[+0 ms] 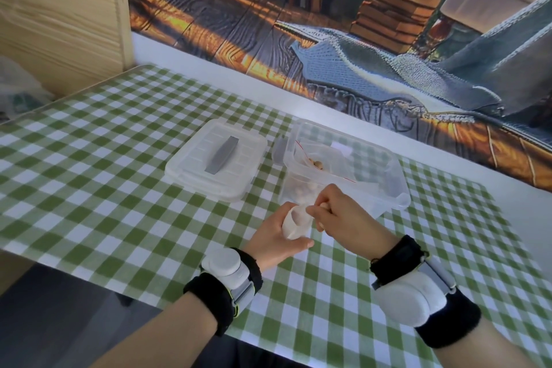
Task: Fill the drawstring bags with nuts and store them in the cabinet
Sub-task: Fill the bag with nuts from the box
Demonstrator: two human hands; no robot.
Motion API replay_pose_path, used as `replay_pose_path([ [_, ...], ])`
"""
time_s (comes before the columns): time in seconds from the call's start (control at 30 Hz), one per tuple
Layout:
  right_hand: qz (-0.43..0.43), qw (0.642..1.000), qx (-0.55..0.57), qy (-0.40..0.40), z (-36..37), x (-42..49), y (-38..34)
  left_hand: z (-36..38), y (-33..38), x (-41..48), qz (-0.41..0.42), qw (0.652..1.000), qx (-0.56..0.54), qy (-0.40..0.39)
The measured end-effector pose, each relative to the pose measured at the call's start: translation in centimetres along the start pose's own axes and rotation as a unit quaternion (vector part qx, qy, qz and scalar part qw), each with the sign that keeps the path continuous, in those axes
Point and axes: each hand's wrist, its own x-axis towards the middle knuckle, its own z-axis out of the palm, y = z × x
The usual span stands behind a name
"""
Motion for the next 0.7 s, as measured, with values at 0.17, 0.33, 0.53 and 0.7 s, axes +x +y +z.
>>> replay_pose_path([
  [0.17,0.147,0.938,0.312,-0.038,0.0,0.0,0.4,0.0,0.0,-0.1,0.004,1.0,-0.007,-0.001],
  [0.33,0.232,0.762,0.602,-0.049,0.4,0.1,1.6,0.0,-0.2,0.0,0.009,1.0,-0.003,0.008],
  [0.53,0.148,0.83,0.536,-0.036,0.4,-0.3,1.5,-0.1,-0.4,0.1,0.025,0.999,0.03,0.018],
  [0.7,0.006,0.98,0.2,0.016,0.8,-0.8,0.6,0.0,-0.4,0.1,0.017,0.999,0.026,0.011],
])
